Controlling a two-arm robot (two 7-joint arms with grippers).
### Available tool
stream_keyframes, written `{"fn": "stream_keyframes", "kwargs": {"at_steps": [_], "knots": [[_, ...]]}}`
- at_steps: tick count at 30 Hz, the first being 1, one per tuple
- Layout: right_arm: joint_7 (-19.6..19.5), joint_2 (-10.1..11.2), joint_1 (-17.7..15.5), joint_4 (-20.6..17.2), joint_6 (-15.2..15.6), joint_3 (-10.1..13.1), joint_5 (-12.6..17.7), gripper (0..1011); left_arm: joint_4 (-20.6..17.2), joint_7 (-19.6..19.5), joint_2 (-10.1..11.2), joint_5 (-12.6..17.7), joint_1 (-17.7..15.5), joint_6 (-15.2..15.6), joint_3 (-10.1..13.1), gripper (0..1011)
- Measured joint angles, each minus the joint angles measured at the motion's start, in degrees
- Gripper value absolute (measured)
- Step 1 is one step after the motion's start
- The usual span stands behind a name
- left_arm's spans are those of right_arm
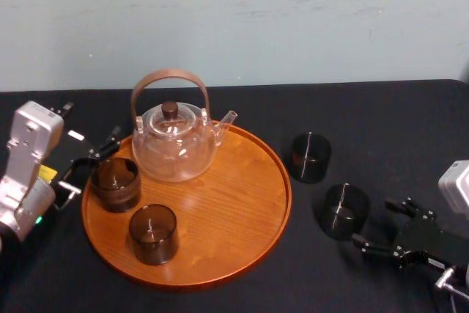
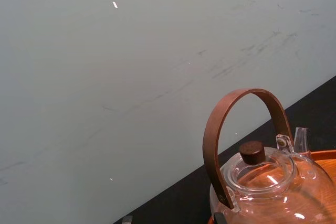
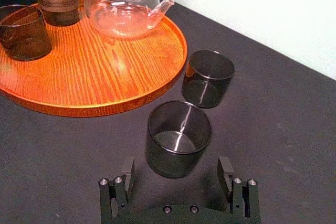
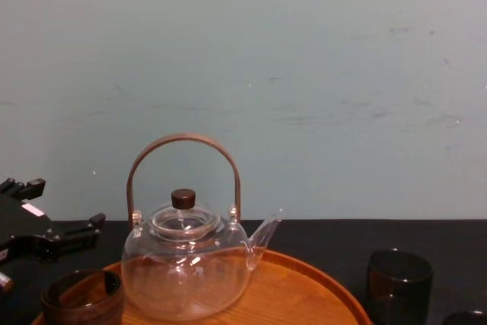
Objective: Pick up the glass from the table and place it on the tray.
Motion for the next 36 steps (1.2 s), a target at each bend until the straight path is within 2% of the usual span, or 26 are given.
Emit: {"fn": "stream_keyframes", "kwargs": {"at_steps": [11, 18, 36], "knots": [[1.10, -2.62, 1.63, 1.55, 1.66, -0.06, -0.96, 1002, 0.00, 0.00, 0.00, 0.00, 0.00, 0.00, 0.00, 1001], [1.98, -4.24, 2.92, 2.61, 3.90, 0.33, -1.03, 1002, 0.00, 0.00, 0.00, 0.00, 0.00, 0.00, 0.00, 1001], [4.49, -4.52, 5.21, 3.55, 7.17, -0.57, 0.48, 1002, 0.00, 0.00, 0.00, 0.00, 0.00, 0.00, 0.00, 1001]]}}
